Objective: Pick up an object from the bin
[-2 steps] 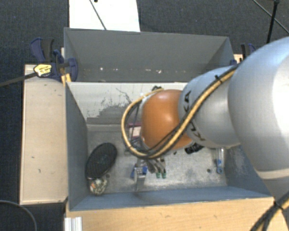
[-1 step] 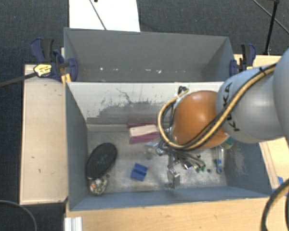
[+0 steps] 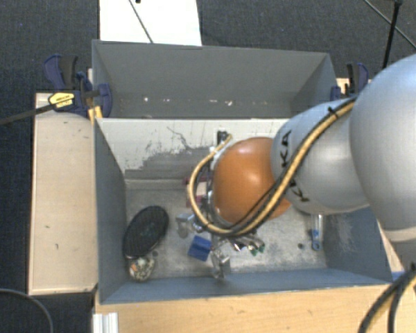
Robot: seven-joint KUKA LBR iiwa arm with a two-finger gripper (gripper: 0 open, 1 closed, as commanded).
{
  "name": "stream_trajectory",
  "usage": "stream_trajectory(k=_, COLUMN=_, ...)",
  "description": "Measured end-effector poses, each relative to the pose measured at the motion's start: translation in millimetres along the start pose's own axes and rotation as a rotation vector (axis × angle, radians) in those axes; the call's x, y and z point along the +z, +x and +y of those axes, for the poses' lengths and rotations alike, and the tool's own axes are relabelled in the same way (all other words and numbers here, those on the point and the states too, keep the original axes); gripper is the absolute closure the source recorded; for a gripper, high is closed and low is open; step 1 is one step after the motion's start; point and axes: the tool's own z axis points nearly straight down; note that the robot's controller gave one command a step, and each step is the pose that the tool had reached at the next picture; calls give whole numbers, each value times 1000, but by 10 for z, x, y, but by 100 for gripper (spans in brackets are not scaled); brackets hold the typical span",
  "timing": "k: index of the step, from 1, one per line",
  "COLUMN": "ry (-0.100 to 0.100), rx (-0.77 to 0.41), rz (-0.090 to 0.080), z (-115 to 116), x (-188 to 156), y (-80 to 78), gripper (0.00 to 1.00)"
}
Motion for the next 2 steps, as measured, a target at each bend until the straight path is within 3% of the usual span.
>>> stream_trajectory(k=1, ry=0, rx=10, rz=5, z=-25, x=7, y=27, gripper=100)
stream_trajectory(k=2, ry=4, rx=-145, rz=-6, z=-79, x=-1679, y=-101, gripper=100)
